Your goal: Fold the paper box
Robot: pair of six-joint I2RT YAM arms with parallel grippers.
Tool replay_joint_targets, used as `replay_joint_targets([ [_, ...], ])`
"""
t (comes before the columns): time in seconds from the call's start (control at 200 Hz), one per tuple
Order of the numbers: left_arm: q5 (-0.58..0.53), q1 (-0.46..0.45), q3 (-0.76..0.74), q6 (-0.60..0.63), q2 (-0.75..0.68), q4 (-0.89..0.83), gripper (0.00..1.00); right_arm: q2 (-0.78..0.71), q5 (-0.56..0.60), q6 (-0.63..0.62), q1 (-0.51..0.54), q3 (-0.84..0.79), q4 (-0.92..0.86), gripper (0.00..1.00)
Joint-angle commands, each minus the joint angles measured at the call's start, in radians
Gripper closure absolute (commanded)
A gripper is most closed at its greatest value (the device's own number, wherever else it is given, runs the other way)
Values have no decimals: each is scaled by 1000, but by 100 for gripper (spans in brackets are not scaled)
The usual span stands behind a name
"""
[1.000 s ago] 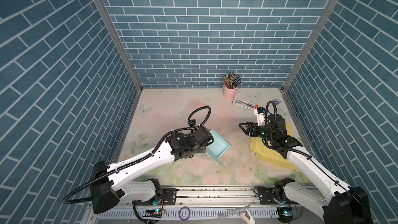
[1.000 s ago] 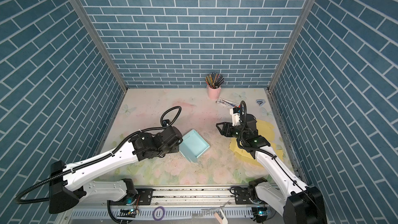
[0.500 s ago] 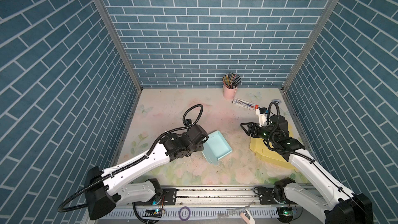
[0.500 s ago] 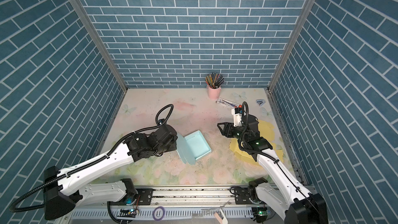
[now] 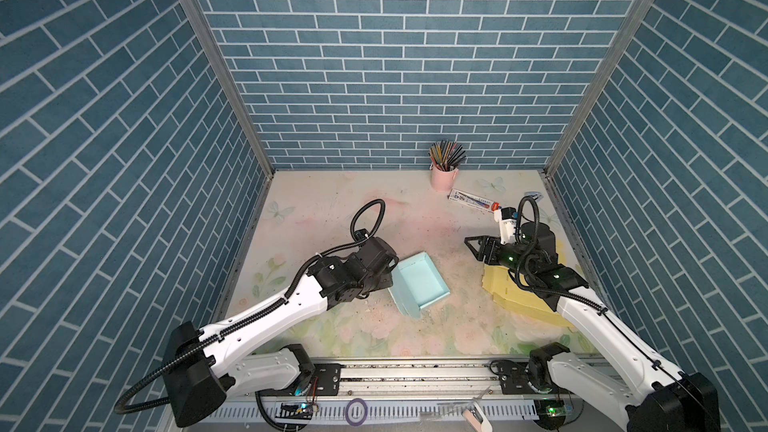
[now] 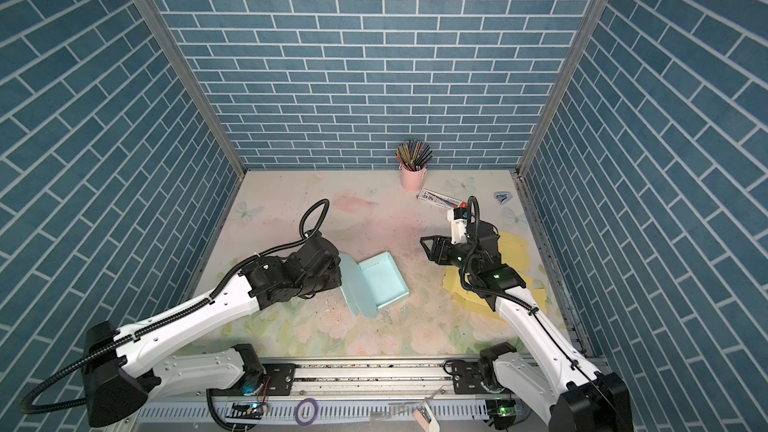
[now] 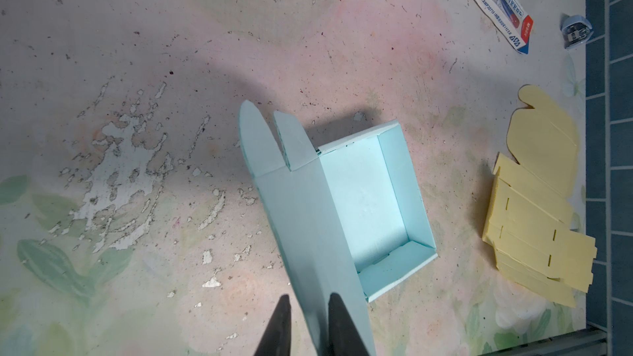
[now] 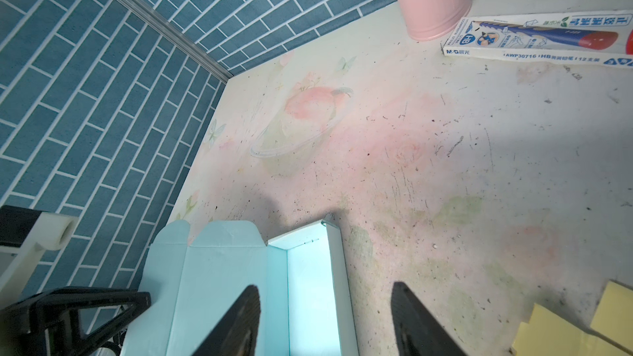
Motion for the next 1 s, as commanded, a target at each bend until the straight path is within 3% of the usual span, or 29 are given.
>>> replay_joint_targets([
  [0.0,4,6,-17,-19,2,31,77,7,11,-23,-2,3,18,38],
  [0.355,7,15,-15,-13,1,28,88,-10,11,-30,-2,-13,20,38],
  [0.58,32,34,-26,-1,-9,40,100,-40,8,-39,-2,-40,50,38],
  [0.68,32,38,-8,31,-12,24,100,-44,-4,-63,-1,-27,51,38],
  [0.855,75,81,131,254,33,-67,100,-83,-34,-123,-1,-34,137,38],
  [0.995,188,128,285,525,91,-144,100,-105,-123,-163,-2,-102,382,36],
])
